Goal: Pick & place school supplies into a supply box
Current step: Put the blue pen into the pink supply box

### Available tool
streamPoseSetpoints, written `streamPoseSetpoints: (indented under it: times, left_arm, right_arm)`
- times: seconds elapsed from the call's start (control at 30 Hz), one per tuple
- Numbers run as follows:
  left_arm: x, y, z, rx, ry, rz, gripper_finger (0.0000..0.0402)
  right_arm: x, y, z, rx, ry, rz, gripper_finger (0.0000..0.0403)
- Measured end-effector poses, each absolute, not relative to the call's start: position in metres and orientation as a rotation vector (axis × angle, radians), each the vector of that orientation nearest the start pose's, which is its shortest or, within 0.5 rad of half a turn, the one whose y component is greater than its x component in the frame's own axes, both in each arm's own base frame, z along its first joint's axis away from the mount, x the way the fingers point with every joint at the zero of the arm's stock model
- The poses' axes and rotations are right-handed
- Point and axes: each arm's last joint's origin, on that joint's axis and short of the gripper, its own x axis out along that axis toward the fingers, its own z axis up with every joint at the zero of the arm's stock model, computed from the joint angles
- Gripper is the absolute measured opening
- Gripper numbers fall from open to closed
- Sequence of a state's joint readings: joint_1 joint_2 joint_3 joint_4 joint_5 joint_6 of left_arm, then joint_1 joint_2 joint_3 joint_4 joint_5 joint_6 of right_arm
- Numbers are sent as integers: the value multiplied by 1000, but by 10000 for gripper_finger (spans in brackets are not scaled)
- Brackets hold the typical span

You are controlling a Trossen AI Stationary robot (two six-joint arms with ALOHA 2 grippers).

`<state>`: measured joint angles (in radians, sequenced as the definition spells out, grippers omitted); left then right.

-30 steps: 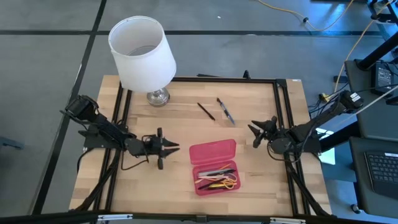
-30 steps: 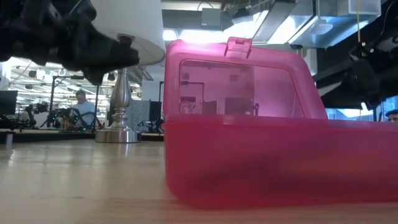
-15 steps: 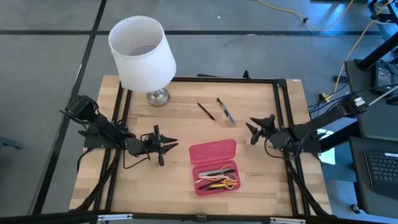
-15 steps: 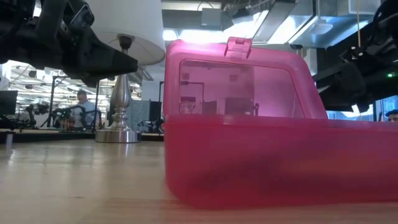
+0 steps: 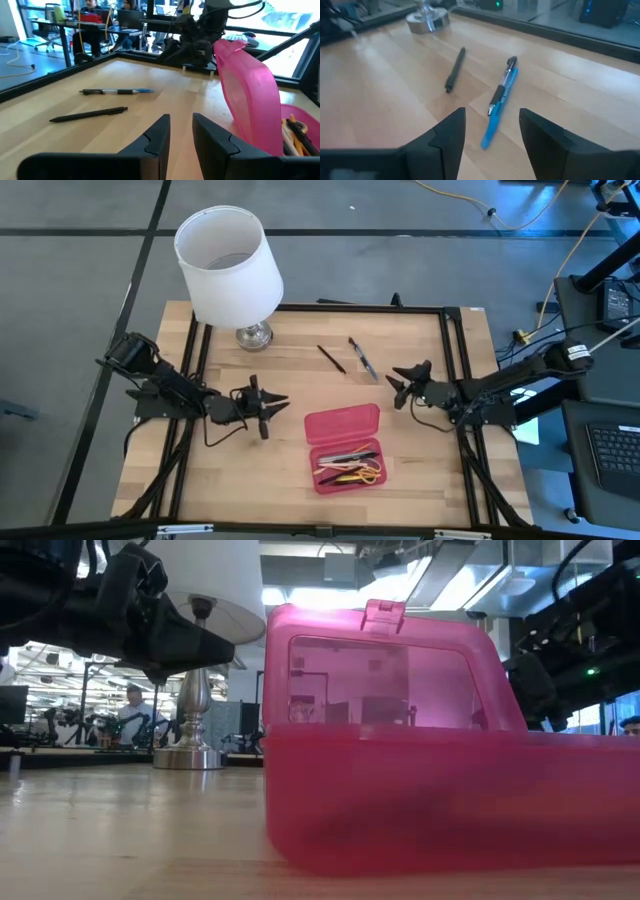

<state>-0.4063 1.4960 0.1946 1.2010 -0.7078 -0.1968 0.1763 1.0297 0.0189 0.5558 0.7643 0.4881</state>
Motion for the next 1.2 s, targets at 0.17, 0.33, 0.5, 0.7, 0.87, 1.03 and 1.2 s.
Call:
streamPoseSetpoints:
  times: [0.17,0.33,0.5,0.7,0.87,1.03,1.2]
  left_arm:
    - [204,-66,138,-146,57,292,73]
    - [204,-65,138,-146,58,293,74]
    - [204,-65,138,-146,58,293,72]
    - [204,-66,138,-146,59,281,72]
    - [204,-66,138,-146,59,281,74]
    - [204,-66,137,-145,60,281,71]
    - [204,-66,137,-149,59,281,74]
  right_arm:
    - [167,3,115,232,321,-706,183]
    - [187,-3,109,221,392,-745,180]
    - [188,-8,92,236,472,-782,179]
    - [190,-10,86,248,455,-779,179]
    - [194,-9,84,253,434,-746,179]
    - [197,-14,76,270,458,-783,179]
    - [207,-15,72,285,486,-755,179]
